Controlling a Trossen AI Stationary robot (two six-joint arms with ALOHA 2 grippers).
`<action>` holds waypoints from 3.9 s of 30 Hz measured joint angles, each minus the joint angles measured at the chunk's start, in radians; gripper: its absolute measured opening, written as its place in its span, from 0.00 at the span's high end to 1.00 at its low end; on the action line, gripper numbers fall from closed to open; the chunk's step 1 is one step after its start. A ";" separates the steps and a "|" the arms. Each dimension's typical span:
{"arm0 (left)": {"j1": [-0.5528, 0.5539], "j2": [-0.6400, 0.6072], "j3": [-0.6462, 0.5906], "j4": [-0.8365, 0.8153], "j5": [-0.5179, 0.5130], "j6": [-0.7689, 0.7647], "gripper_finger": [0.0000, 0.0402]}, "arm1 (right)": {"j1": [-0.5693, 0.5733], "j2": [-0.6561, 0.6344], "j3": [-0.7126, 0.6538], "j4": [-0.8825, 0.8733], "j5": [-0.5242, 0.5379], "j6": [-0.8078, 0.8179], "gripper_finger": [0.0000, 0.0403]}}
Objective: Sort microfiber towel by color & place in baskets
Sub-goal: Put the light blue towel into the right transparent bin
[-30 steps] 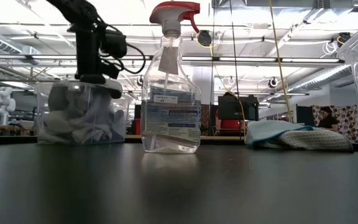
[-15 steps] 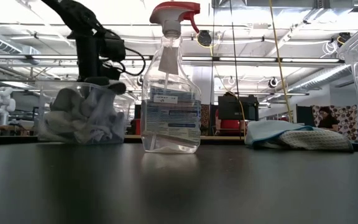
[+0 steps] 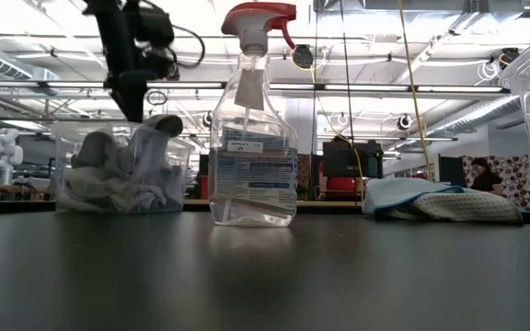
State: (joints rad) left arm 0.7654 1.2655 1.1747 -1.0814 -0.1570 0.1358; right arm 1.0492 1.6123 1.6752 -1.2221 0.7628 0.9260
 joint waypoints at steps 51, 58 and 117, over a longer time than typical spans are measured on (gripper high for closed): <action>-0.787 -0.491 -0.091 0.461 0.269 -0.155 0.57 | -0.033 0.000 0.000 -0.011 0.005 -0.020 0.51; -0.939 -0.420 -0.153 0.577 0.222 -0.157 0.57 | -0.063 0.000 0.000 -0.036 0.005 -0.021 0.51; -1.358 -0.044 -0.161 0.943 -0.246 0.065 0.57 | -0.539 0.000 -0.330 -0.349 0.148 0.160 0.51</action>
State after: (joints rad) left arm -0.5929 1.2217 1.0134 -0.1382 -0.4034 0.2004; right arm 0.5102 1.6123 1.3453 -1.5711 0.9112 1.0859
